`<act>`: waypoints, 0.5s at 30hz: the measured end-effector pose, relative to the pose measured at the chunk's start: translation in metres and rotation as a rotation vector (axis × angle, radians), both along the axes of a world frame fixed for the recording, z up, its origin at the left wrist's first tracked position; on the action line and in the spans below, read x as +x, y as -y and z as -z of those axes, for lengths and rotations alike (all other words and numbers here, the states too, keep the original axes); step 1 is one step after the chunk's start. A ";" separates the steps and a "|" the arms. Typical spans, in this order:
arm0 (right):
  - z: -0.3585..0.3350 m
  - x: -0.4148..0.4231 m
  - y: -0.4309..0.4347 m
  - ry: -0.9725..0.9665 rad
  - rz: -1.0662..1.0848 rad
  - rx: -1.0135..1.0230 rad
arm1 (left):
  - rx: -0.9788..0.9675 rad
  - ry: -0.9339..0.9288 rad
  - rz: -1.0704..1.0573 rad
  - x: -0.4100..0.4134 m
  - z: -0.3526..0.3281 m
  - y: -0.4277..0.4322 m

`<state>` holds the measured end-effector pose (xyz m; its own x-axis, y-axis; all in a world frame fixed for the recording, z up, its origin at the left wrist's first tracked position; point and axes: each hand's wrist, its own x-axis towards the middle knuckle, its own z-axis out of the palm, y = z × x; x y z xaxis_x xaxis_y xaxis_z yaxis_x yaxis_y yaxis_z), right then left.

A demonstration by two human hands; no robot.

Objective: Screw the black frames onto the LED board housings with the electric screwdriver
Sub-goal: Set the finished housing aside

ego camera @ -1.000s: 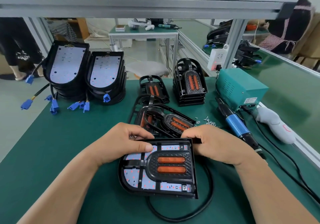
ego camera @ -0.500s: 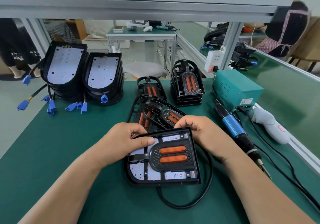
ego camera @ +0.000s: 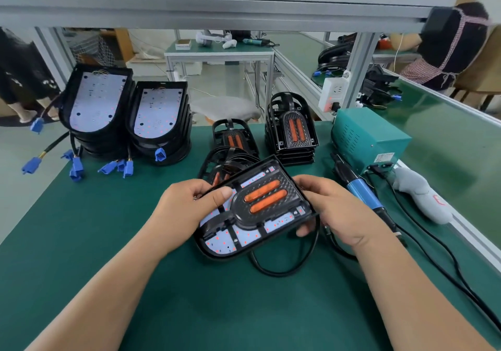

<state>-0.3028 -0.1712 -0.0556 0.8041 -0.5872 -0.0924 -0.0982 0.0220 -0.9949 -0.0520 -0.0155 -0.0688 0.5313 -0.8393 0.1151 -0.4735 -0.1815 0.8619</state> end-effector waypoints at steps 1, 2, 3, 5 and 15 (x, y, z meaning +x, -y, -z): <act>0.001 0.003 -0.002 0.018 0.022 0.018 | -0.002 -0.046 -0.005 0.000 -0.001 0.000; 0.002 0.006 -0.002 0.030 0.048 0.027 | -0.004 -0.095 -0.009 -0.001 -0.002 -0.001; 0.004 0.009 -0.003 0.034 0.070 0.030 | -0.009 -0.142 -0.016 -0.003 -0.004 -0.001; 0.006 0.012 -0.002 0.011 0.098 0.037 | -0.030 -0.230 -0.036 -0.005 -0.006 -0.001; 0.009 0.017 -0.004 0.145 0.120 0.190 | -0.099 -0.107 -0.012 -0.011 -0.014 -0.005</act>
<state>-0.2855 -0.1673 -0.0649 0.7427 -0.6623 -0.0988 0.0597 0.2124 -0.9754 -0.0626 -0.0100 -0.0548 0.5552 -0.8200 0.1391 -0.3759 -0.0981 0.9215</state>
